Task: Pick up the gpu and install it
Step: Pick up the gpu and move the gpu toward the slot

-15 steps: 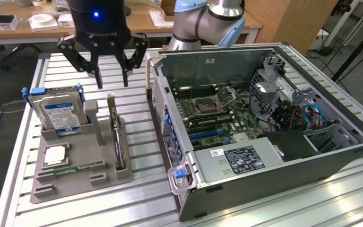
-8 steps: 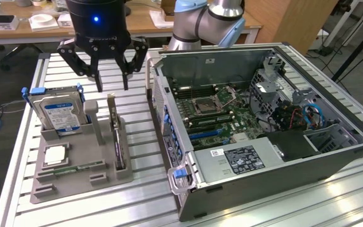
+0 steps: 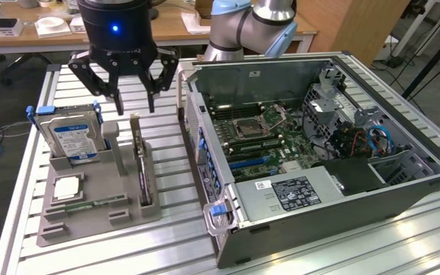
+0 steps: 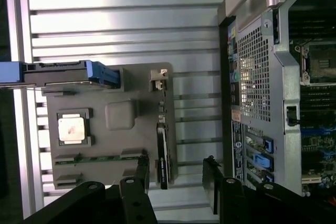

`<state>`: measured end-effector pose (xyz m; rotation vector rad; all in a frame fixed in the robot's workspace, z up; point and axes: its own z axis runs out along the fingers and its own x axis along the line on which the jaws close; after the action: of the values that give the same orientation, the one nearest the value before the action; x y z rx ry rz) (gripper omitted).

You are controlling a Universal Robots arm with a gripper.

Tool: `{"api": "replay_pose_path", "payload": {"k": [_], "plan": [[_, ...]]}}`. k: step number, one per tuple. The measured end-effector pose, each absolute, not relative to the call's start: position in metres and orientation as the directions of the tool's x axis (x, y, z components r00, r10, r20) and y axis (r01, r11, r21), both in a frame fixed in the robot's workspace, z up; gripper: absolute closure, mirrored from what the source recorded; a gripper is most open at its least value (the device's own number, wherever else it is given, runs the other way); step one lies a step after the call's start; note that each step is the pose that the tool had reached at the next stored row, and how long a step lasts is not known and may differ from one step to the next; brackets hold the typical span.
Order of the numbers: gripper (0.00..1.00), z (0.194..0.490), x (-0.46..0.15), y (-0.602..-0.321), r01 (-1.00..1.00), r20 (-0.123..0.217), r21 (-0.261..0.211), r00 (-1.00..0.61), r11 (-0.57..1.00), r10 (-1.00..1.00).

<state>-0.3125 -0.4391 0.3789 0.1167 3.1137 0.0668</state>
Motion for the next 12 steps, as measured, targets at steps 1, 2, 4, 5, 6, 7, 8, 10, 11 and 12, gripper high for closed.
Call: {"api": "replay_pose_path", "payload": {"k": [1,2,4,5,6,7,8,10,11,12], "plan": [[0.47,0.3783,-0.3127,-0.4395,0.074,-0.023,0.044,-0.997,0.996,0.075],[0.47,0.3777,-0.313,-0.4397,0.074,-0.023,0.044,-0.997,0.996,0.075],[0.47,0.3767,-0.3137,-0.4403,0.074,-0.023,0.044,-0.997,0.996,0.075],[0.47,0.3762,-0.314,-0.4405,0.074,-0.023,0.044,-0.997,0.996,0.075],[0.47,0.3756,-0.3143,-0.4408,0.074,-0.023,0.044,-0.997,0.996,0.075],[0.47,0.3751,-0.3147,-0.4409,0.074,-0.023,0.044,-0.997,0.996,0.075],[0.47,0.3745,-0.3152,-0.4411,0.074,-0.023,0.044,-0.997,0.996,0.075],[0.47,0.3735,-0.3162,-0.4414,0.074,-0.023,0.044,-0.997,0.996,0.075],[0.47,0.373,-0.3167,-0.4415,0.074,-0.023,0.043,-0.997,0.996,0.075],[0.47,0.3724,-0.3171,-0.4416,0.074,-0.023,0.043,-0.997,0.996,0.075]]}}
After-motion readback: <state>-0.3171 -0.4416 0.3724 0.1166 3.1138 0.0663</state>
